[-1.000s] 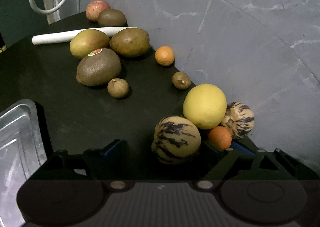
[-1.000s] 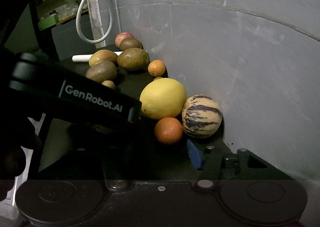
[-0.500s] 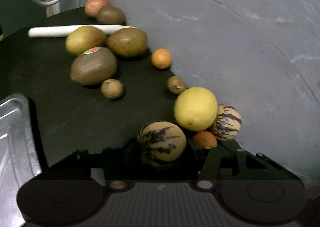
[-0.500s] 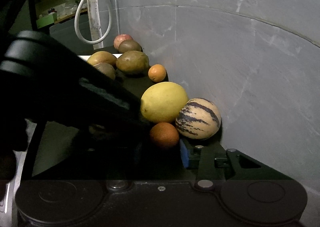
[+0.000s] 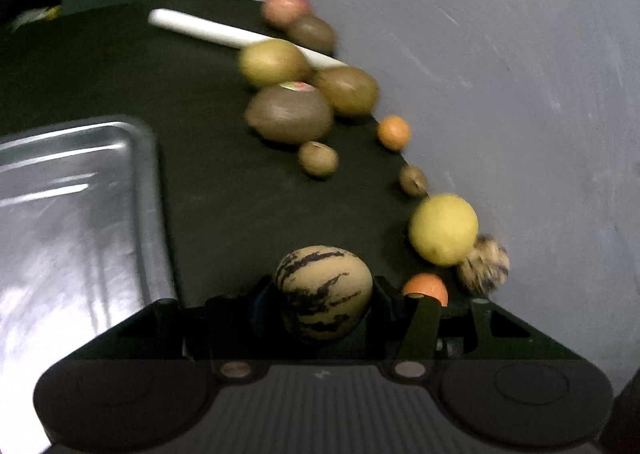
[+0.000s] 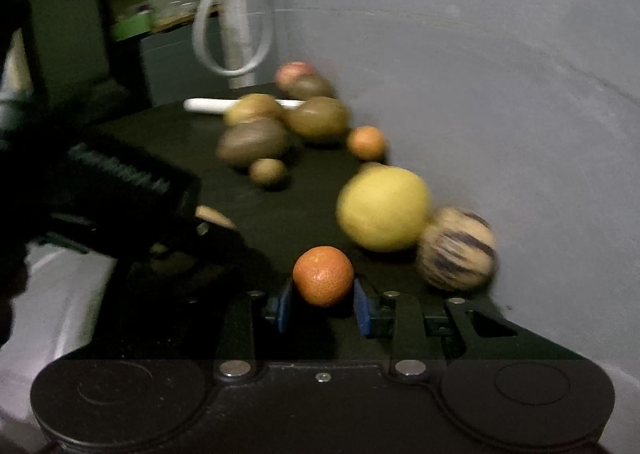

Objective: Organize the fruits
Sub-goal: 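Carry the striped melon with the left tool while the right tool carries the orange into the tray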

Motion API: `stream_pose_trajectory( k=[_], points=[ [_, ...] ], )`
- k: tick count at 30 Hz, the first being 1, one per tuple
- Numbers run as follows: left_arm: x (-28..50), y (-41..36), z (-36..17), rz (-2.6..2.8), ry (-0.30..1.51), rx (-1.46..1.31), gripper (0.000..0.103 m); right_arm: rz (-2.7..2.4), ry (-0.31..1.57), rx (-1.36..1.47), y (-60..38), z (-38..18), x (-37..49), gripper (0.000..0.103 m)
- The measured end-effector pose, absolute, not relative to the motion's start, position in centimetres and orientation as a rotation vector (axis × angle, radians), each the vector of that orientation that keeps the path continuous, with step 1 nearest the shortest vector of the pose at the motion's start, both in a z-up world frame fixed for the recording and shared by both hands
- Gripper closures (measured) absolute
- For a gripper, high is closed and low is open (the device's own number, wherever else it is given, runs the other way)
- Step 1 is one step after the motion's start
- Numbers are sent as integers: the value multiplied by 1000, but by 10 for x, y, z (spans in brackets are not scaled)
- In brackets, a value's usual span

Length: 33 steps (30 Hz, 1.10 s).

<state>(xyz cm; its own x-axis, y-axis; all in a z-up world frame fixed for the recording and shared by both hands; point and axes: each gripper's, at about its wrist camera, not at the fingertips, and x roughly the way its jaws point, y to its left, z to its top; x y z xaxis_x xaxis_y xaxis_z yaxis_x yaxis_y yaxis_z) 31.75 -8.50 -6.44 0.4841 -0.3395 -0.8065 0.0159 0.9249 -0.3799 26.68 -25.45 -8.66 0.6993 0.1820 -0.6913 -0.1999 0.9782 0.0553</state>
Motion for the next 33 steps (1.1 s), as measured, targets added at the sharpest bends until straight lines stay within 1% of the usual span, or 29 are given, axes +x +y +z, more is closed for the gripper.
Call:
stream_pose_trajectory(
  k=[6,11,19,24,33],
  points=[
    [305,-34,-46,-130,942,-470,47,335,746,-78,-221,-67,269,70],
    [296,18,-34,-1,853,-513,47,466,741,-114,-179,-55,281,70],
    [290,93,-51,219,801,-560,47,620,776,-138,-102,-57,314,70],
    [294,120,-64,271,802,-564,47,639,796,-156,-65,-65,333,70],
    [301,129,-75,259,804,-546,47,628,805,-169,-37,-75,353,70]
  ],
)
